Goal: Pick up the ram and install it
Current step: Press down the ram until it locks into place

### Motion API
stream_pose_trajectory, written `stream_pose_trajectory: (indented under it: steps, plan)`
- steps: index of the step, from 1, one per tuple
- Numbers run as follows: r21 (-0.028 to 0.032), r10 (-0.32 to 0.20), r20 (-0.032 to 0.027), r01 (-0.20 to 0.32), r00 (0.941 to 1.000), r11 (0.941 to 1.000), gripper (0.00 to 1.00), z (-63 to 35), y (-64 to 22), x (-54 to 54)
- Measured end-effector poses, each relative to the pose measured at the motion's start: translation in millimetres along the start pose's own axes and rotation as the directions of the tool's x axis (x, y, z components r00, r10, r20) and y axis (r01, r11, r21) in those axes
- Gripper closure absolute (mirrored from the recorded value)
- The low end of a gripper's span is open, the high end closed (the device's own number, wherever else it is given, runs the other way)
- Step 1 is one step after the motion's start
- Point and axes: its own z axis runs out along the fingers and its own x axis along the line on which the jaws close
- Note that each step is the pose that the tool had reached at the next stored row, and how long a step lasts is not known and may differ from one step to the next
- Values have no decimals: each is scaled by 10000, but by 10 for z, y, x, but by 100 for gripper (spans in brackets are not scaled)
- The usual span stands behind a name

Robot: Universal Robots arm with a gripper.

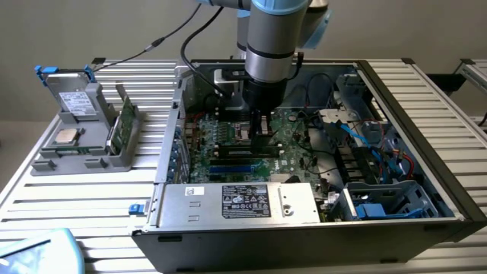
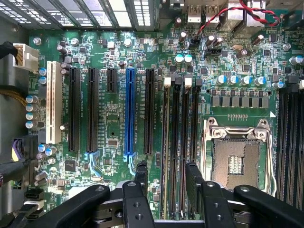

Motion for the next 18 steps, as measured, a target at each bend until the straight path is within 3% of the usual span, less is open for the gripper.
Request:
stream_pose_trajectory:
  steps: [2, 5, 10, 15, 18]
  plan:
    - [0, 0, 0, 0, 10000, 10000, 54, 0, 0, 0]
    - [0, 0, 0, 0, 10000, 10000, 63, 0, 0, 0]
    - [0, 0, 0, 0, 10000, 10000, 87, 0, 0, 0]
    - [1, 0, 3, 0, 10000, 10000, 89, 0, -4, 0]
    - [0, -2, 35, 2, 10000, 10000, 89, -5, -80, 2]
